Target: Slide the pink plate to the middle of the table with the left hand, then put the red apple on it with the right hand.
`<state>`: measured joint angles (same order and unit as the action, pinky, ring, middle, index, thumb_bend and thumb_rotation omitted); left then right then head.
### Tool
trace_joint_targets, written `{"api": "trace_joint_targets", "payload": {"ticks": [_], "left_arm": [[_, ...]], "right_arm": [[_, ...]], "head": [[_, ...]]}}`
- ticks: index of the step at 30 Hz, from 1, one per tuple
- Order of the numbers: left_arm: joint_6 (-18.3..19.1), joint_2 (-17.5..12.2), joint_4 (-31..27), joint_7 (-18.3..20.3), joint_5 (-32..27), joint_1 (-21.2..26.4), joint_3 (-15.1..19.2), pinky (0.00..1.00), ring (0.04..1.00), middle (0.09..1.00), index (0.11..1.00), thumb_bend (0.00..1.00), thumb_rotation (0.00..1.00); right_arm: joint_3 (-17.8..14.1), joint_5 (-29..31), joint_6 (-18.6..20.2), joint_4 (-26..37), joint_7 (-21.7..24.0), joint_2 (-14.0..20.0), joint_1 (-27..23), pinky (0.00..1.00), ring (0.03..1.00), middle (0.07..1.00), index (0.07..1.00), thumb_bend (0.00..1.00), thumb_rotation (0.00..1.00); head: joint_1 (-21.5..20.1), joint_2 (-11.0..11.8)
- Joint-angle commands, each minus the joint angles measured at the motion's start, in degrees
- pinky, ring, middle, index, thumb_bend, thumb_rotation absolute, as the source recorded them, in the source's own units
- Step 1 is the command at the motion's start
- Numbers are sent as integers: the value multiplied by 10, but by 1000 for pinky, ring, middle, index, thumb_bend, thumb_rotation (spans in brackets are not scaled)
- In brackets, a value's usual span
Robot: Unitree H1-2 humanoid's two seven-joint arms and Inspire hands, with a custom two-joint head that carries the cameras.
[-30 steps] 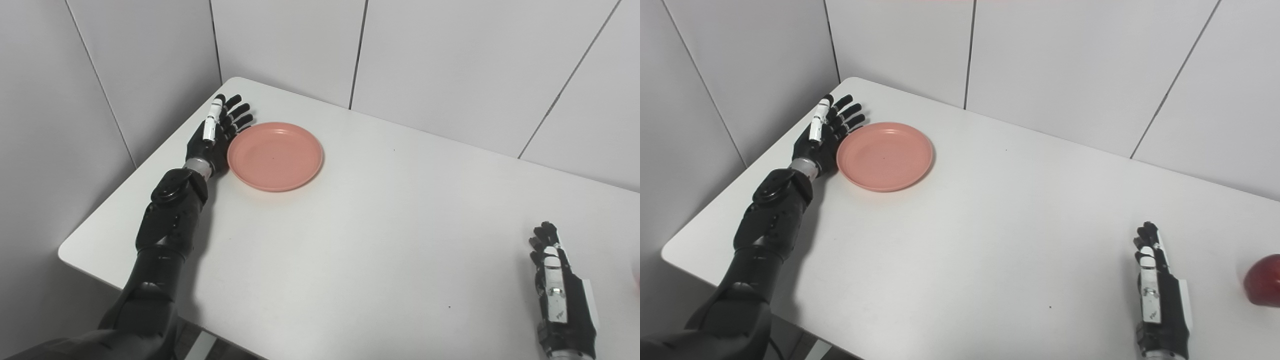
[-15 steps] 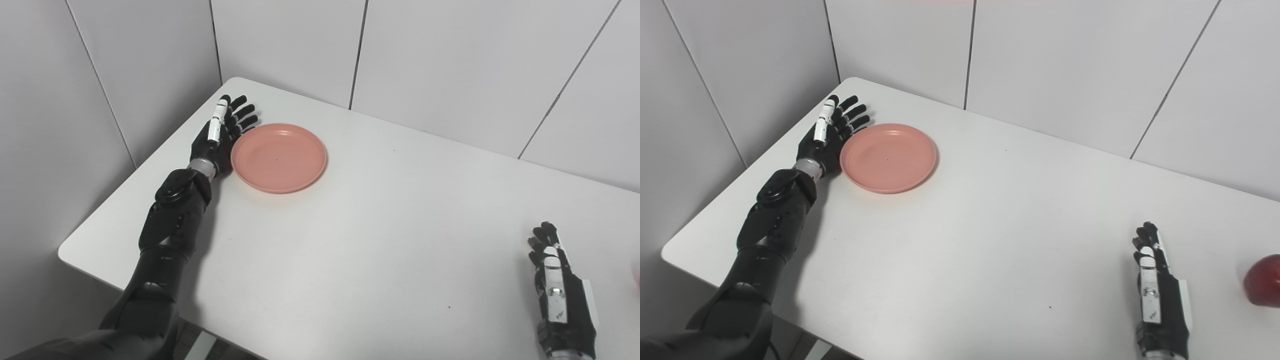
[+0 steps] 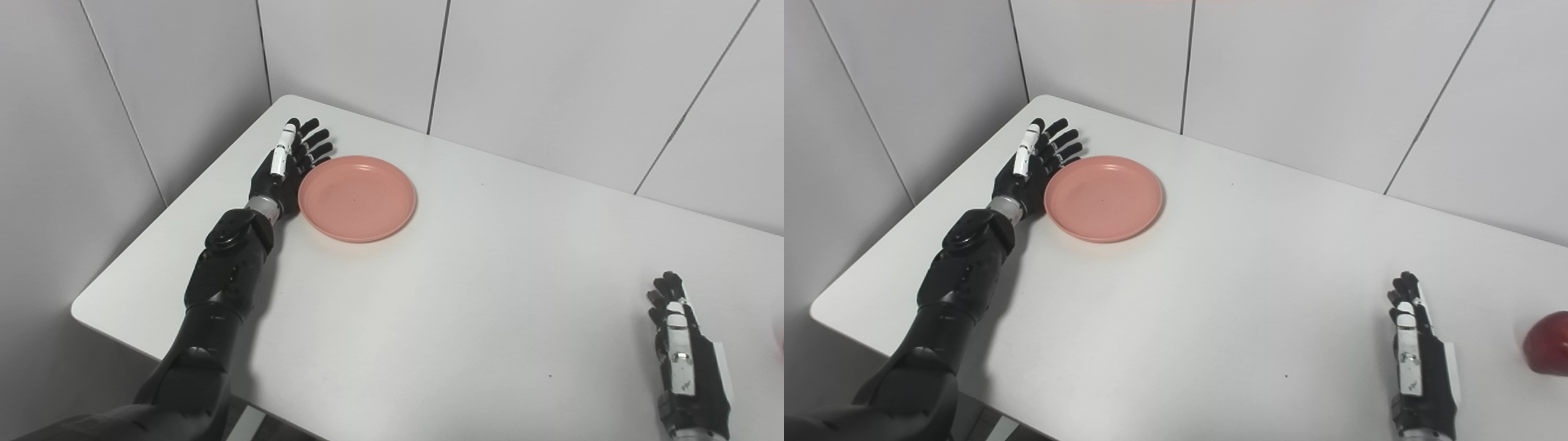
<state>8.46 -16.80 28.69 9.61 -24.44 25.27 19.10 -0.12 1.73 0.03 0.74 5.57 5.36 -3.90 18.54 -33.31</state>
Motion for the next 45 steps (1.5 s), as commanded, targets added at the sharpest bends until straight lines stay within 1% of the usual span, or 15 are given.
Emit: {"api": "trace_joint_targets", "payload": {"ticks": [1, 5, 8, 11, 16, 18, 22, 28, 34, 38, 45], "left_arm": [[15, 9, 6, -5, 3, 6, -7, 884, 878, 883, 876, 321, 1000], [11, 11, 9, 2, 3, 6, -11, 887, 882, 887, 882, 321, 1000], [7, 13, 11, -3, 10, 4, -18, 879, 878, 883, 875, 321, 1000], [6, 16, 10, -4, 11, 1, -22, 882, 876, 880, 869, 317, 1000], [6, 22, 8, -2, 6, -1, -22, 886, 879, 880, 862, 321, 1000], [1, 24, 9, 1, 9, -4, -26, 887, 880, 881, 865, 320, 1000], [-4, 31, 0, 0, 14, -10, -34, 886, 878, 878, 864, 321, 1000], [9, 42, -19, -1, 14, -15, -37, 891, 880, 877, 862, 326, 1000], [5, 50, -27, 0, 19, -20, -48, 891, 881, 880, 864, 341, 1000], [8, 55, -33, 4, 13, -24, -52, 910, 896, 893, 875, 339, 1000], [2, 59, -39, 13, 19, -29, -62, 907, 896, 896, 881, 354, 1000]], "right_arm": [[-3, 7, -11, 2, -3, -6, -5, 1000, 959, 956, 955, 64, 1000], [-4, 8, -6, 3, -4, -7, -5, 1000, 958, 955, 956, 63, 1000], [-3, 5, -4, 6, -4, -8, -5, 1000, 959, 954, 954, 75, 1000], [-2, 0, -7, 7, -5, -8, -3, 1000, 958, 952, 951, 89, 1000], [-2, -1, -11, 4, -6, -9, -5, 1000, 952, 946, 945, 76, 1000], [-2, -4, -14, 3, -7, -10, -5, 993, 950, 944, 943, 76, 1000], [-2, -7, -15, 5, -8, -10, -4, 982, 945, 943, 941, 74, 1000], [-3, -6, -15, 4, -8, -12, -5, 974, 944, 942, 942, 75, 1000], [-3, -5, -16, 6, -7, -12, -5, 983, 947, 945, 943, 68, 1000], [-2, -6, -15, 9, -7, -13, -4, 975, 945, 942, 940, 58, 1000], [-1, -13, -6, 11, -8, -12, -4, 980, 945, 941, 942, 85, 1000]], "head": [[1, -1], [0, -2], [-3, -3], [-5, -4], [-7, -5], [-8, -5], [-9, -6], [-12, -9], [-15, -11], [-17, -13], [-21, -15]]}}
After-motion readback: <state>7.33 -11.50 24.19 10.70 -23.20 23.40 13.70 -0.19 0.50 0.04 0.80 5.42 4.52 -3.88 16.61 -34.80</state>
